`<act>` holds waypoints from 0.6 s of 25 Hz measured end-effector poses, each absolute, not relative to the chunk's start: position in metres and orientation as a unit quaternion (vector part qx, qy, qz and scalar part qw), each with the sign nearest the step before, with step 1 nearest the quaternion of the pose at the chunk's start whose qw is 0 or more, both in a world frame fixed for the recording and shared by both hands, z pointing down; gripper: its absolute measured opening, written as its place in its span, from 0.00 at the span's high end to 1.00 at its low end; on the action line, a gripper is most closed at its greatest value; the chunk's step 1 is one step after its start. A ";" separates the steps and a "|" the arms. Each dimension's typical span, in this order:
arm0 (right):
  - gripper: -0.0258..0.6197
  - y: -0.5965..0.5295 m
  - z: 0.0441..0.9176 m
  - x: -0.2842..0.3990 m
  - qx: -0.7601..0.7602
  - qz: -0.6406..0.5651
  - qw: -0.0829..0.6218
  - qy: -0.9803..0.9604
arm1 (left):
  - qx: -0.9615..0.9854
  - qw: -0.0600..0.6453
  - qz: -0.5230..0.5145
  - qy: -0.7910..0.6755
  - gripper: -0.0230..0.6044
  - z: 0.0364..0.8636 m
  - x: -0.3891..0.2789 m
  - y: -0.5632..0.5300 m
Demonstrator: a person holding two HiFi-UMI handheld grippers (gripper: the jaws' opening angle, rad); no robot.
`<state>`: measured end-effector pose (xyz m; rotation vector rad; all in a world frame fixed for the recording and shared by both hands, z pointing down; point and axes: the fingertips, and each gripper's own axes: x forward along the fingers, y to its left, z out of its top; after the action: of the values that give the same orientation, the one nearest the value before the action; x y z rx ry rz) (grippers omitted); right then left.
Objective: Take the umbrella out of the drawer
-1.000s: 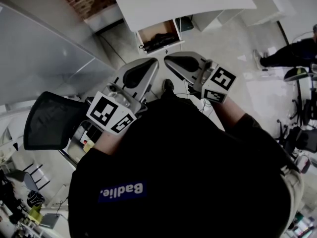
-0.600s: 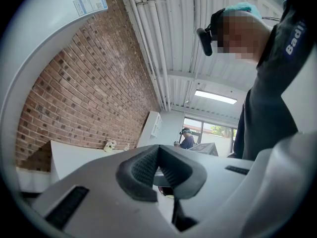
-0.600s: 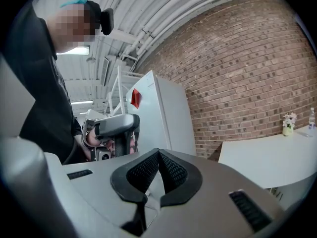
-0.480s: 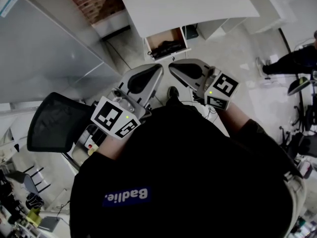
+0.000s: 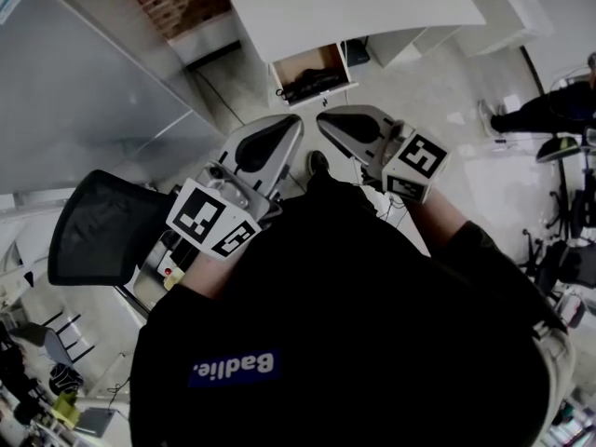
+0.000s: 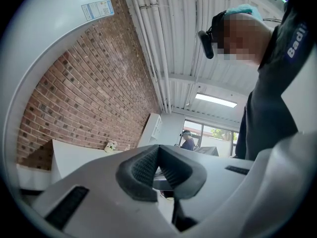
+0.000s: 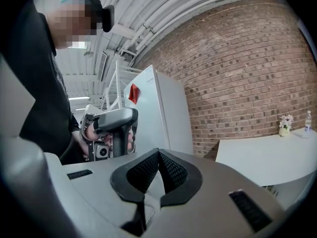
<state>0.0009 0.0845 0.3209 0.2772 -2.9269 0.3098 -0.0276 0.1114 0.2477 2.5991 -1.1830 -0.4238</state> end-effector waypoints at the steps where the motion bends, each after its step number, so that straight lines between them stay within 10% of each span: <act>1: 0.91 0.081 0.323 0.002 0.093 0.106 0.094 -0.986 | 0.892 0.128 -0.144 -0.409 0.96 0.249 -0.028 0.110; 15: 0.91 -0.016 0.369 0.010 0.065 0.087 0.154 -0.982 | 0.859 0.145 -0.120 -0.476 0.96 0.256 -0.032 0.029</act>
<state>0.0097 -0.0159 0.3687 0.1857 -2.8158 0.2495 -0.0322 0.0287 0.2563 2.4760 -1.3701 -0.3445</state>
